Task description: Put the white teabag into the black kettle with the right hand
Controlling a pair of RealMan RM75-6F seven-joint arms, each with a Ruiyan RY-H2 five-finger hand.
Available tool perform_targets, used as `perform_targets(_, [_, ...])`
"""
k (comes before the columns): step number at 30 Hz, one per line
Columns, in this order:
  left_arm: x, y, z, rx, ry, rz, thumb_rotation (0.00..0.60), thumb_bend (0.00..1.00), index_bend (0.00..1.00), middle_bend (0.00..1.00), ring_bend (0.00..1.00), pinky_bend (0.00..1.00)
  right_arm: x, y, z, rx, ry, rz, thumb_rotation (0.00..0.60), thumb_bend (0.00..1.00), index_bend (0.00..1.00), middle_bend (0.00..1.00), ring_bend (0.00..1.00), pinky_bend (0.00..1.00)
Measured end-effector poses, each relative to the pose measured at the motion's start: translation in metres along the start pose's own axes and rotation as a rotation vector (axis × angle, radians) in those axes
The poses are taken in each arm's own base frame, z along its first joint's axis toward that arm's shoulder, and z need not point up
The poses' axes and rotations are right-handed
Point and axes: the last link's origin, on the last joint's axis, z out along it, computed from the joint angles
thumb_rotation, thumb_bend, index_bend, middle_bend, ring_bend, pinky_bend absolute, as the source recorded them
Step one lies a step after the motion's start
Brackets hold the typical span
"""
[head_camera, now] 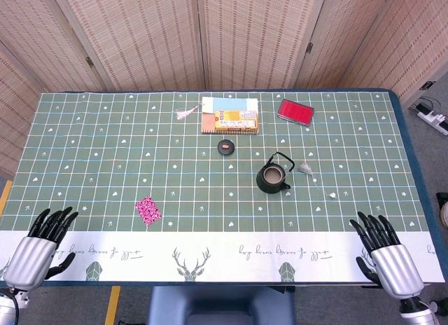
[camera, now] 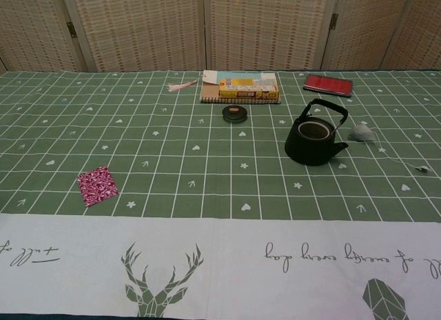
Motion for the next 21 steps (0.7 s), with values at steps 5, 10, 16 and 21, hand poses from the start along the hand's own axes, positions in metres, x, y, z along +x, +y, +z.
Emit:
perform_targets(5, [-0.0005, -0.0007, 0.0010, 0.003, -0.002, 0.007, 0.600, 0.28, 0.00, 0.00, 0.07, 0.04, 0.0004, 0.0004, 0.0001, -0.001, 0.001, 0.000, 0.600, 0.40, 0.00, 0.00, 0.00, 0.00])
perform_targets(10, [0.0002, 0.0002, 0.0010, -0.003, 0.003, 0.008, 0.600, 0.28, 0.00, 0.00, 0.07, 0.04, 0.0015, 0.0011, -0.0007, -0.004, 0.007, 0.000, 0.600, 0.40, 0.00, 0.00, 0.00, 0.00])
perform_targets(16, [-0.0005, -0.0024, 0.0014, 0.010, -0.006, 0.008, 0.600, 0.28, 0.00, 0.00, 0.07, 0.04, 0.0067, 0.0009, -0.0018, 0.003, 0.031, 0.006, 0.600, 0.40, 0.00, 0.00, 0.00, 0.00])
perform_targets(21, [-0.0002, -0.0029, 0.0021, 0.013, -0.005, 0.001, 0.600, 0.28, 0.00, 0.00, 0.07, 0.04, 0.0077, 0.0036, 0.0032, 0.026, 0.032, -0.008, 0.600, 0.40, 0.08, 0.00, 0.00, 0.00])
